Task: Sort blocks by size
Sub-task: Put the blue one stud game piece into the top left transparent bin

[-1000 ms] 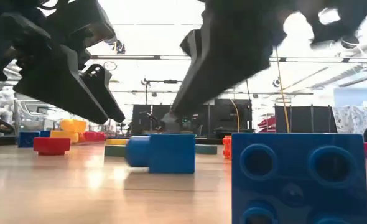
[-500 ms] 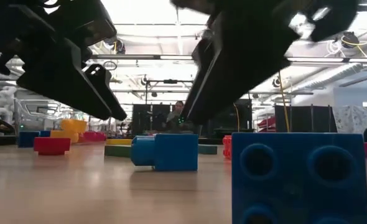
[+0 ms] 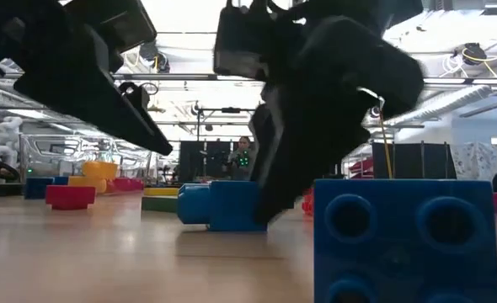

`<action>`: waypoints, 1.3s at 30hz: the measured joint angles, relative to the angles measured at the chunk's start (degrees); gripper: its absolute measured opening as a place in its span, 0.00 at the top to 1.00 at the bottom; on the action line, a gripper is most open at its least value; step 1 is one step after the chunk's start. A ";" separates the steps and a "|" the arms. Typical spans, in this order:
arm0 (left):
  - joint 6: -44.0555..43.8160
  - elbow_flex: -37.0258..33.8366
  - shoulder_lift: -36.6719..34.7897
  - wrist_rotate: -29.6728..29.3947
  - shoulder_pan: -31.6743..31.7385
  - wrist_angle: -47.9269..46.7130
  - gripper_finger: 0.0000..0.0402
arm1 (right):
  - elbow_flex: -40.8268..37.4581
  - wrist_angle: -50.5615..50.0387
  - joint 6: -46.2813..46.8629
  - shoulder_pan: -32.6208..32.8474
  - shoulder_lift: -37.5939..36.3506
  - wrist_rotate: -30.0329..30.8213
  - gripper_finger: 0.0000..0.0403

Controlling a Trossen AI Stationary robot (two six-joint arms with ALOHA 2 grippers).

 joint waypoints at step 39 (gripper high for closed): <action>2.22 0.00 0.00 -6.63 1.13 2.04 0.48 | 0.20 10.58 -3.95 -3.23 -2.19 8.86 0.73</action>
